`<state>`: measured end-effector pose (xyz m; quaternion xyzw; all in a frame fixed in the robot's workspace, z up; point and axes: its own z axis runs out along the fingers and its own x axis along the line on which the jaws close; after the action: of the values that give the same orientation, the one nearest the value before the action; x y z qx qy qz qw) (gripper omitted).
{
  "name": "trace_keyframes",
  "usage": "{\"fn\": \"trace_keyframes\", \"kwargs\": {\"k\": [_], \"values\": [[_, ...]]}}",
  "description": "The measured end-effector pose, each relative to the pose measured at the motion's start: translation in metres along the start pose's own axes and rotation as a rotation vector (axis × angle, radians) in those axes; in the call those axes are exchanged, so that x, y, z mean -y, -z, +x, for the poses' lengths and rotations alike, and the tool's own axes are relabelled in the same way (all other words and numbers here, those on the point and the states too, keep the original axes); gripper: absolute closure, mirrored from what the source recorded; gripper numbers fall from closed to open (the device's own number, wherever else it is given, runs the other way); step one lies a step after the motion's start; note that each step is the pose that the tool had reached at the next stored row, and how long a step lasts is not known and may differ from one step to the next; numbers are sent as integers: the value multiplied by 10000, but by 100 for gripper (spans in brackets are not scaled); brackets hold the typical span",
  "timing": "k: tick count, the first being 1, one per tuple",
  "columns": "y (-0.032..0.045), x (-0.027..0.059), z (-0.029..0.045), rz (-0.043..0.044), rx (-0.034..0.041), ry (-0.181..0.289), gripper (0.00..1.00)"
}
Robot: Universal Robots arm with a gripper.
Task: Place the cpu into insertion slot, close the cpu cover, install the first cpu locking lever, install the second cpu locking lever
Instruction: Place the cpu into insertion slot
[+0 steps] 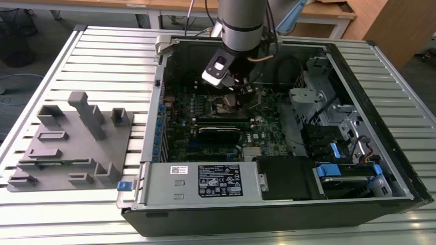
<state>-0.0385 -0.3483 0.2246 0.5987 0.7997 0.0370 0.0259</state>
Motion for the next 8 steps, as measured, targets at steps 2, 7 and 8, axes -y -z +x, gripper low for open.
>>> {"fn": "trace_keyframes", "kwargs": {"k": [2, 7, 8], "values": [[0, 0, 0, -1, 32, -355, 46], [0, 0, 0, -4, 113, -1253, 46], [0, 0, 0, -4, 127, -1403, 46]]}}
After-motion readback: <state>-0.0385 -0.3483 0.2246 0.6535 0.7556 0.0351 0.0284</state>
